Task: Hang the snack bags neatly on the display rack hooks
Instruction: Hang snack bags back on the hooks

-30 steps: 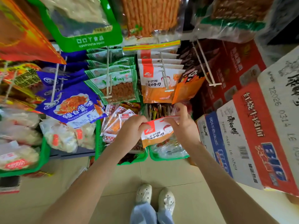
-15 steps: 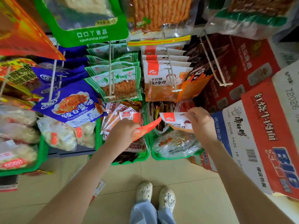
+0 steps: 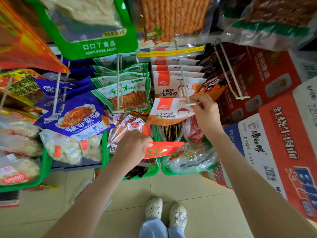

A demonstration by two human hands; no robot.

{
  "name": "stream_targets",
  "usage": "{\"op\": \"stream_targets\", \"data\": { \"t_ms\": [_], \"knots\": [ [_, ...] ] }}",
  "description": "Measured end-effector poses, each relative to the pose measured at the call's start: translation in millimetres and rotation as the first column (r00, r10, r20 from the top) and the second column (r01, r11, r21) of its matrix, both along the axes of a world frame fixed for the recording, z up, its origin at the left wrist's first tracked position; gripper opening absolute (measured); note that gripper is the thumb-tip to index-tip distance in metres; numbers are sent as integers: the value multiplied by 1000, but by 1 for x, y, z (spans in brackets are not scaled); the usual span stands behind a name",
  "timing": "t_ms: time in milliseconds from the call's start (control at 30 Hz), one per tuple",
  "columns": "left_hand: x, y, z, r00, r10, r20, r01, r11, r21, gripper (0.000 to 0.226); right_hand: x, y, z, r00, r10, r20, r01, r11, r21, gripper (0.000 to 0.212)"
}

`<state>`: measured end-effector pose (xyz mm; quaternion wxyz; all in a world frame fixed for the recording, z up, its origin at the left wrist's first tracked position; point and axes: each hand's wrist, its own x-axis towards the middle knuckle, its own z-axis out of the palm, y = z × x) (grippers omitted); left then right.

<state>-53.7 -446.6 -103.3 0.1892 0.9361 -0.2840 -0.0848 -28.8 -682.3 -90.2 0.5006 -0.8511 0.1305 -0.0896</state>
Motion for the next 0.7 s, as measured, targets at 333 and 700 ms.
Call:
{"op": "stream_targets", "data": {
  "t_ms": [333,700],
  "knots": [
    [4,-7,-5,998,49,33,-48,998,-28,15,14,-8,-1,999,36,-24,-36,999,15,11],
    [11,-14,-4,994,100,37,-96,991,-90,7,43,-6,-6,998,-35,-51,31,997,-75,14]
  ]
}}
